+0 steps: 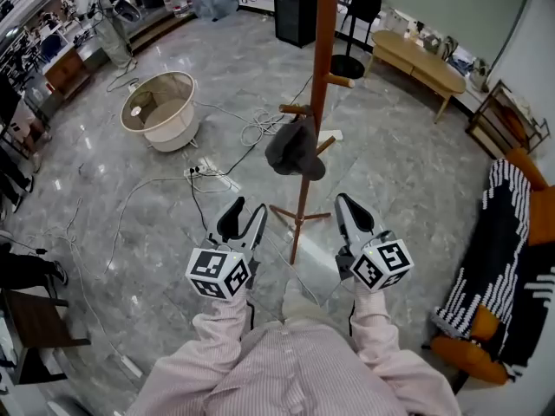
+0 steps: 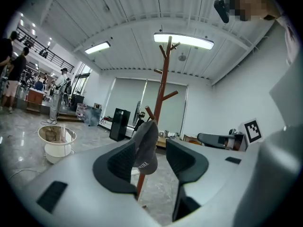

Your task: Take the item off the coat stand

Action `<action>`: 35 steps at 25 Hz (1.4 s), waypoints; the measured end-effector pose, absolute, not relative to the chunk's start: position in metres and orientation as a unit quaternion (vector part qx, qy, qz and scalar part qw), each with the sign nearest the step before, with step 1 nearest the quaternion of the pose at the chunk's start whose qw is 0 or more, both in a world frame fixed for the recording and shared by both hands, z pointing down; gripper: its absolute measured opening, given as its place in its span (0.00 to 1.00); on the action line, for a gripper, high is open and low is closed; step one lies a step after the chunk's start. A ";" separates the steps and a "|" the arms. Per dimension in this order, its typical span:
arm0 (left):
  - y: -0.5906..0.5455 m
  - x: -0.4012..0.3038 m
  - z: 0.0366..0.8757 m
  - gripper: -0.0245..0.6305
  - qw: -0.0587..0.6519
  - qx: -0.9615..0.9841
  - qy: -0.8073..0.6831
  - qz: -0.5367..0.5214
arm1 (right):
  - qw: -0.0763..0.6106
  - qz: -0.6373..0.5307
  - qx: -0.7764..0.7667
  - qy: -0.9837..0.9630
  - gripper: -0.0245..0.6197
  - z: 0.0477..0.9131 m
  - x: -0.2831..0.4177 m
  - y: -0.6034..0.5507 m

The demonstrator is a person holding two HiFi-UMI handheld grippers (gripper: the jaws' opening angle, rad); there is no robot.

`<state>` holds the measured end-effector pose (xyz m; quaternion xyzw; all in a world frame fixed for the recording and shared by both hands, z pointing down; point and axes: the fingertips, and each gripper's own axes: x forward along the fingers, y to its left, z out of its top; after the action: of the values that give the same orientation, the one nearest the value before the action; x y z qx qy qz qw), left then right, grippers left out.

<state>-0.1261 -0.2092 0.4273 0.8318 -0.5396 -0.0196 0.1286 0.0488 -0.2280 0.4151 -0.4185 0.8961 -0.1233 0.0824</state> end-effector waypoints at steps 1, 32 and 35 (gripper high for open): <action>-0.217 -0.125 0.427 0.32 0.129 0.832 -0.540 -0.018 | 0.083 -0.124 -0.418 0.896 0.05 0.415 0.049 -0.236; -0.389 -0.087 0.443 0.43 0.104 0.888 -0.439 0.094 | 0.080 -0.116 -0.439 0.887 0.05 0.418 0.033 -0.348; -0.396 -0.079 0.445 0.43 0.102 0.897 -0.417 0.107 | 0.083 -0.121 -0.449 0.882 0.05 0.419 0.033 -0.349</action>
<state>-0.0790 -0.3957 0.4446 0.8968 -0.4169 0.1070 0.1023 0.0326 -0.3488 0.4194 -0.4486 0.8816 -0.1209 0.0829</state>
